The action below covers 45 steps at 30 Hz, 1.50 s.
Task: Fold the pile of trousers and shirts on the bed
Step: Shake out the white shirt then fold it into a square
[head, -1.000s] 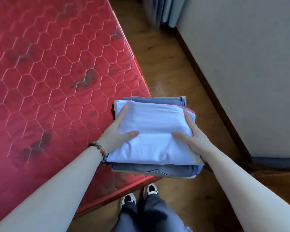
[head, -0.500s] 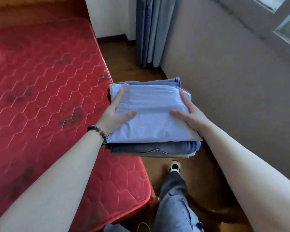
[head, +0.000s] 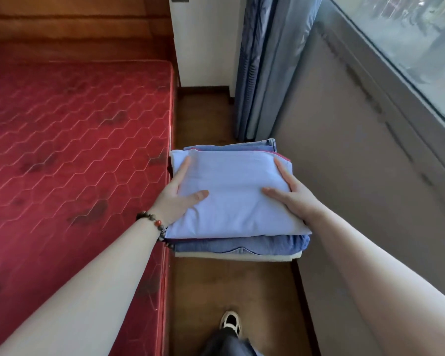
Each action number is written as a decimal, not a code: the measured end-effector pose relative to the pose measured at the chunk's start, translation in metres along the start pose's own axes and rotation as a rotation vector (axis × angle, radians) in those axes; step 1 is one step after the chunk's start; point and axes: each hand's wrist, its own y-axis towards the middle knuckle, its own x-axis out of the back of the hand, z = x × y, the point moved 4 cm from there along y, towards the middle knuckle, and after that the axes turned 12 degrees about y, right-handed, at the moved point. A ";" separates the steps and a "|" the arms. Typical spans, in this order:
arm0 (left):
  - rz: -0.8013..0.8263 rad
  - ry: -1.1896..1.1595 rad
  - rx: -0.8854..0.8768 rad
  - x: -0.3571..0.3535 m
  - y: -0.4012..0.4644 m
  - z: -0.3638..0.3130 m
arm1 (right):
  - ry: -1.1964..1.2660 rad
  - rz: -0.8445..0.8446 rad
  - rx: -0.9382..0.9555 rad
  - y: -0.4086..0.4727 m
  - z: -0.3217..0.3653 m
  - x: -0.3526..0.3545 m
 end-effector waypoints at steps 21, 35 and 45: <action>-0.080 -0.050 0.075 0.043 0.201 0.008 | 0.005 0.106 0.022 0.221 0.073 0.019; -0.179 -0.050 0.118 0.206 0.471 -0.006 | -0.002 0.176 0.077 0.518 0.237 -0.031; -0.345 -0.056 0.193 0.253 0.656 0.001 | -0.079 0.332 0.061 0.749 0.313 -0.034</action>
